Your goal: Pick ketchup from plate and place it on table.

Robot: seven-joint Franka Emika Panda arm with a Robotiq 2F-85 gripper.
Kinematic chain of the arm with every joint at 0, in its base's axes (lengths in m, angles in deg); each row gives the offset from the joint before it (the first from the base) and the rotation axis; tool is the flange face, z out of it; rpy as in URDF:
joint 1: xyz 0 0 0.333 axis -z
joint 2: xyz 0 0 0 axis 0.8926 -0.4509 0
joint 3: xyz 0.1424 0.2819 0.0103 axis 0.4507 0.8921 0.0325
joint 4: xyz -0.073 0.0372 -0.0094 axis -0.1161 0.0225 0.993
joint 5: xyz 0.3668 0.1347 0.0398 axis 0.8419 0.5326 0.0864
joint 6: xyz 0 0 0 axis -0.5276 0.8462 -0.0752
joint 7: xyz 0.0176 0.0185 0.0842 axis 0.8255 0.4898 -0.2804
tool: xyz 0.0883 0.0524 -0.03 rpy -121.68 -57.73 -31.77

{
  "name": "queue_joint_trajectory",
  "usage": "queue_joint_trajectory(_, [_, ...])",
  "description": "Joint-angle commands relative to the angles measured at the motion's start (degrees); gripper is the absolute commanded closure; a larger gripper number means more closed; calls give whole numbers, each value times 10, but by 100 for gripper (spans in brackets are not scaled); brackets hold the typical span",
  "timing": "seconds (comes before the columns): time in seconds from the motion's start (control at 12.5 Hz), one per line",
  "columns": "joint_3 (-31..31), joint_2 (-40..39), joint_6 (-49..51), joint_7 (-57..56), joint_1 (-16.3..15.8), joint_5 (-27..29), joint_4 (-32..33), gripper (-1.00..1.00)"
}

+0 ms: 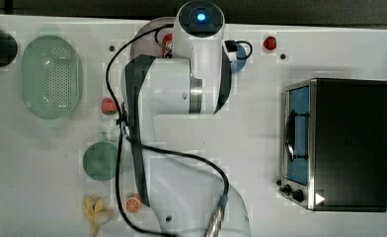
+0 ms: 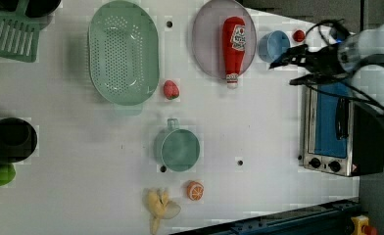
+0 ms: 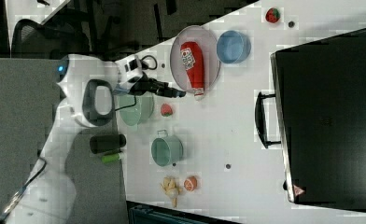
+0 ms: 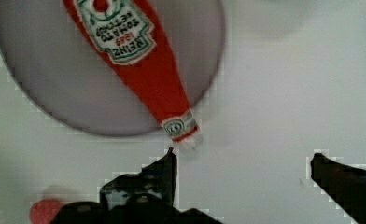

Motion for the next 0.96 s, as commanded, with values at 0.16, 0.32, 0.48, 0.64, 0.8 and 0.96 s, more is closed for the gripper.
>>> queue_joint_trajectory(0.16, [6, -54, -125, -175, -18, -2, -8, -100])
queue_joint_trajectory(0.32, [6, -84, -181, -202, -26, -5, -8, -100])
queue_joint_trajectory(0.48, [6, -110, -211, -204, -30, -19, -9, -100])
queue_joint_trajectory(0.64, [3, -134, -241, -204, -31, -43, -13, -100])
queue_joint_trajectory(0.8, [3, -155, -275, -204, -32, -57, -23, -100])
queue_joint_trajectory(0.96, [2, -169, -286, -204, -31, -57, -24, -100])
